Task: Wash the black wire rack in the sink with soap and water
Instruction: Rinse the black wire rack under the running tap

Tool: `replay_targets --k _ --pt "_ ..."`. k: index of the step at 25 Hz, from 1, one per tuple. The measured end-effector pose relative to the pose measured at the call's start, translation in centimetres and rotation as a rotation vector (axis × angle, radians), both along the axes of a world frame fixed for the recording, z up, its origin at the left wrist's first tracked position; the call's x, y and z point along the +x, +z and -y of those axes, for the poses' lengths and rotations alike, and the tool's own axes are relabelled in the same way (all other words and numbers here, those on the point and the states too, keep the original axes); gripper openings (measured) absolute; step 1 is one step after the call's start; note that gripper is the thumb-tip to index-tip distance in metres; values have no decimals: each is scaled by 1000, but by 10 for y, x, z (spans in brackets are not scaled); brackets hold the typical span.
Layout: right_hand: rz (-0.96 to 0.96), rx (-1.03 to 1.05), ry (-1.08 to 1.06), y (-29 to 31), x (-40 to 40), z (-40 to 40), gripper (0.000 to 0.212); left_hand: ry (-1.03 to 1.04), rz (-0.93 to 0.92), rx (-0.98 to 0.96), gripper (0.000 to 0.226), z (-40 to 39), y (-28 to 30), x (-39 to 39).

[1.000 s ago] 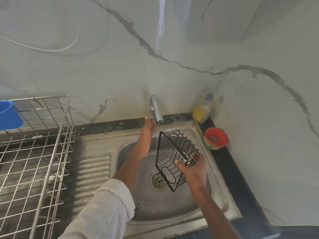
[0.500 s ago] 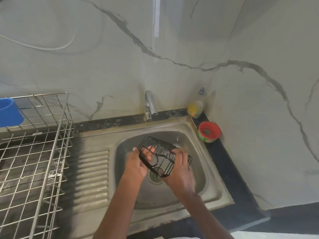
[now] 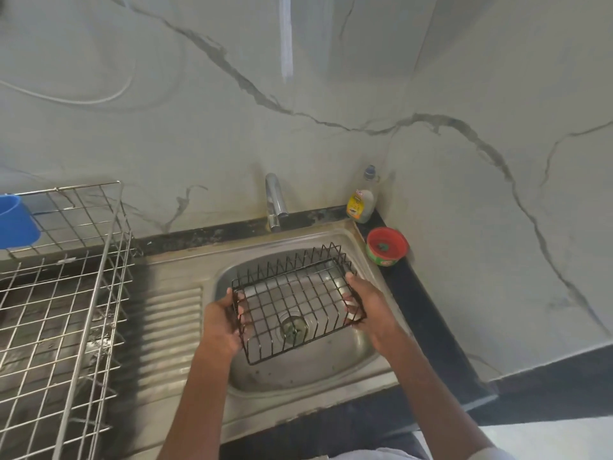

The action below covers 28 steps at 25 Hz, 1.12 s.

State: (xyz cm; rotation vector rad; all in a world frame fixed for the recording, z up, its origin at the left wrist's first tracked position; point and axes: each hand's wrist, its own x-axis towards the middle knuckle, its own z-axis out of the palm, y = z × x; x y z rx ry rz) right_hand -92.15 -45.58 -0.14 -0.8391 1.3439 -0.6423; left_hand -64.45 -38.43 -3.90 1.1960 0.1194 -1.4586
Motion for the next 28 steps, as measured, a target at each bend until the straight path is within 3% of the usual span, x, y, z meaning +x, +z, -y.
replay_targets --k 2,6,8,10,15,19,23,25,28 --pt "26 -135 -49 3 1 0 36 -54 167 -41 44 2 20 -6" --pt "123 -468 -145 -6 -7 4 46 -57 408 -121 61 5 41 -22" --pt "37 -360 -147 -23 -7 0 35 -67 404 25 76 -2 28 -39" --pt "31 -299 -140 -29 -9 -4 27 -47 368 109 76 -11 22 -53" --pt "129 -524 -146 -5 -11 15 24 10 453 -56 82 -3 46 -45" --pt "66 -350 -178 -25 -9 5 34 -22 408 59 82 -7 36 -64" --pt "122 -527 -158 -28 -19 15 28 17 486 -54 80 -1 49 -61" --pt "69 -436 -162 -39 -17 10 25 -1 447 -1 89 -2 40 -66" --pt "23 -382 -140 -49 -20 14 24 -20 437 46 81 -2 34 -66"
